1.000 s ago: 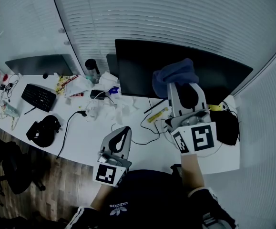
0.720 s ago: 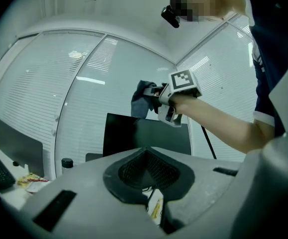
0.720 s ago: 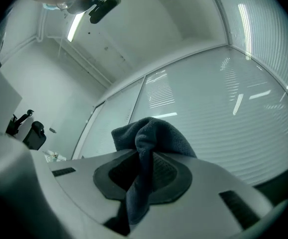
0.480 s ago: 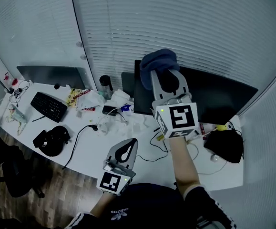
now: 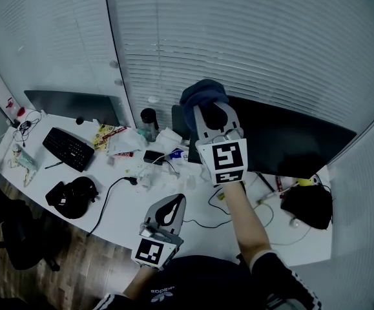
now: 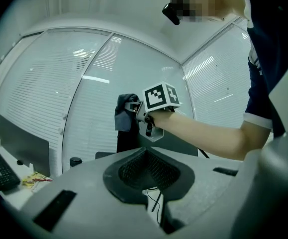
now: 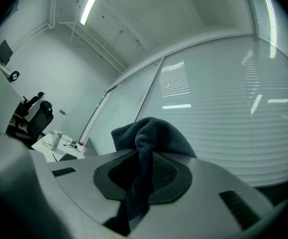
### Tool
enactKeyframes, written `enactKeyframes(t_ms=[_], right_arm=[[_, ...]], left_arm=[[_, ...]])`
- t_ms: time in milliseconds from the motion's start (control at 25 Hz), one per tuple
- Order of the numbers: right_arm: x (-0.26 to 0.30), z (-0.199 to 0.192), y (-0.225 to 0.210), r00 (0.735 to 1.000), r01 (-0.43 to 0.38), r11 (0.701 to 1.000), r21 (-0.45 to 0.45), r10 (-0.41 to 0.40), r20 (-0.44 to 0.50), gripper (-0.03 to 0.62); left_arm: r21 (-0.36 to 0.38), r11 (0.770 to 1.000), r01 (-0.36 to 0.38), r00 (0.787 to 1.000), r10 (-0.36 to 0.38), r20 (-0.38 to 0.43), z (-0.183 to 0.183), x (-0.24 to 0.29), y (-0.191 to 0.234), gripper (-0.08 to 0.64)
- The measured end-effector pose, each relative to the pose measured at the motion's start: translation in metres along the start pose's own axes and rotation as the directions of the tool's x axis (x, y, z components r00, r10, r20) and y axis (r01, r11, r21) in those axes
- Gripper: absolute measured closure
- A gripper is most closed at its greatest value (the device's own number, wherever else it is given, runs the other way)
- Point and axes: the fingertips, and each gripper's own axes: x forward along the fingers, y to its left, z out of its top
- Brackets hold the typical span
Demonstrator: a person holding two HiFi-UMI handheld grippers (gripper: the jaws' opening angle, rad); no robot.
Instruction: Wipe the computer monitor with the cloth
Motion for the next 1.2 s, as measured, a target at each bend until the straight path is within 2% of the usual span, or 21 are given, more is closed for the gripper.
enactKeyframes(t_ms=[280, 520, 1200], right_arm=[[0.004, -0.014, -0.016, 0.999, 0.033, 0.999, 0.002, -0.033, -0.017, 0.545], [0.001, -0.019, -0.021, 0.999, 0.021, 0.999, -0.033, -0.022, -0.027, 0.545], [-0.050, -0.026, -0.083, 0.994, 0.092, 0.995, -0.030, -0.094, -0.061, 0.545]], left_arm=[[-0.009, 1.000, 0.013, 1.000, -0.014, -0.026, -0.010, 0.008, 0.009, 0.555], [-0.012, 1.000, 0.003, 1.000, -0.004, -0.021, -0.010, 0.012, 0.012, 0.555], [-0.005, 1.000, -0.004, 1.000, 0.004, -0.029, -0.004, 0.019, -0.042, 0.554]])
